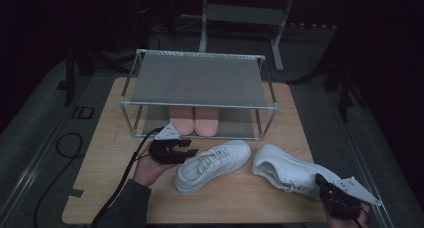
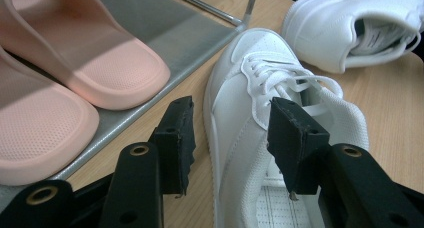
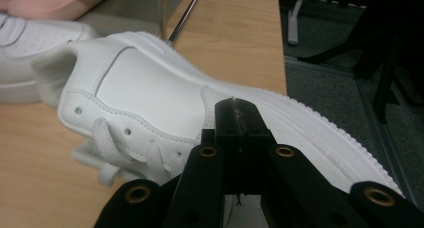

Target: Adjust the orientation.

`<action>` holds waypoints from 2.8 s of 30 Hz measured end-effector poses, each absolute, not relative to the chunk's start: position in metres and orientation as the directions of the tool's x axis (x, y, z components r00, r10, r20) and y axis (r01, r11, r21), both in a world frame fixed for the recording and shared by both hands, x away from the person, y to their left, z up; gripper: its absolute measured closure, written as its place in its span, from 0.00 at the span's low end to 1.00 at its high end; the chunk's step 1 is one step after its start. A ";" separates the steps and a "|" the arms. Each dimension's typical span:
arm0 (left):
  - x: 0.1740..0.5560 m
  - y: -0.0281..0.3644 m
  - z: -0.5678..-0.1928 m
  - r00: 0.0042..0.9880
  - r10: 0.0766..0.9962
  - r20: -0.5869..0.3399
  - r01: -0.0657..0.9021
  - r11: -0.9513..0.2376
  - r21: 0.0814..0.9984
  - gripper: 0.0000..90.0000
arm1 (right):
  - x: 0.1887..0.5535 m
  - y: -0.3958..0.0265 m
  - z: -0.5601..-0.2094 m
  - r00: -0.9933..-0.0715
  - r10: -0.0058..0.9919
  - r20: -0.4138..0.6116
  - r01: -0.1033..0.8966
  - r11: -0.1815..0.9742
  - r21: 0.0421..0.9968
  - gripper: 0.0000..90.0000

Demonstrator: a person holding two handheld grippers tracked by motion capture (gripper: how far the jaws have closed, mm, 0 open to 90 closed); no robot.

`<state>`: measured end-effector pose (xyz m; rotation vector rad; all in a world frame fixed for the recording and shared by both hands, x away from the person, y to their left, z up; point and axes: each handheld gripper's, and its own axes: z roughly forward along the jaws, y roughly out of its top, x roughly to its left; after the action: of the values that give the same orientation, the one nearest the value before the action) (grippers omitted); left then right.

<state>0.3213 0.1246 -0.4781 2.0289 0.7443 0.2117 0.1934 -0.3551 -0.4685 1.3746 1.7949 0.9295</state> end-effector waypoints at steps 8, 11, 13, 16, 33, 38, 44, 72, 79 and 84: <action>0.322 0.122 -0.480 0.805 0.577 -0.141 0.424 -0.392 0.817 0.59 | 0.233 -0.357 -0.467 -0.212 0.975 -0.072 0.479 0.168 0.862 0.96; 0.323 0.122 -0.482 0.805 0.576 -0.144 0.428 -0.395 0.813 0.59 | 0.258 -0.356 -0.469 -0.220 0.975 -0.045 0.509 0.154 0.847 1.00; 0.323 0.121 -0.483 0.805 0.575 -0.147 0.430 -0.394 0.812 0.59 | 0.273 -0.360 -0.472 -0.213 0.977 -0.026 0.528 0.138 0.838 1.00; 0.323 0.122 -0.484 0.804 0.576 -0.150 0.433 -0.393 0.811 0.59 | 0.283 -0.363 -0.473 -0.216 0.976 -0.018 0.535 0.134 0.834 1.00; 0.324 0.121 -0.486 0.804 0.572 -0.163 0.441 -0.389 0.809 0.59 | 0.312 -0.365 -0.483 -0.334 0.942 -0.034 0.548 0.223 0.806 1.00; 0.325 0.121 -0.486 0.804 0.571 -0.163 0.441 -0.389 0.809 0.59 | 0.323 -0.366 -0.493 -0.362 0.932 -0.012 0.574 0.233 0.785 1.00; 0.324 0.122 -0.485 0.802 0.576 -0.160 0.442 -0.392 0.807 0.59 | 0.319 -0.346 -0.497 -0.456 0.889 -0.029 0.554 0.309 0.773 1.00; 0.324 0.122 -0.486 0.804 0.571 -0.166 0.445 -0.392 0.805 0.59 | 0.304 -0.274 -0.465 -0.570 0.818 -0.074 0.501 0.417 0.759 1.00; 0.324 0.124 -0.486 0.803 0.572 -0.169 0.448 -0.393 0.803 0.59 | 0.305 -0.259 -0.474 -0.562 0.826 -0.044 0.532 0.401 0.746 1.00; 0.324 0.124 -0.487 0.803 0.571 -0.172 0.449 -0.390 0.804 0.59 | 0.309 -0.257 -0.481 -0.552 0.833 -0.041 0.567 0.411 0.714 1.00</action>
<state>0.3237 0.1242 -0.4865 2.0461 0.7555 0.1628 0.3089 -0.2571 -0.4812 1.1997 2.2803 0.9286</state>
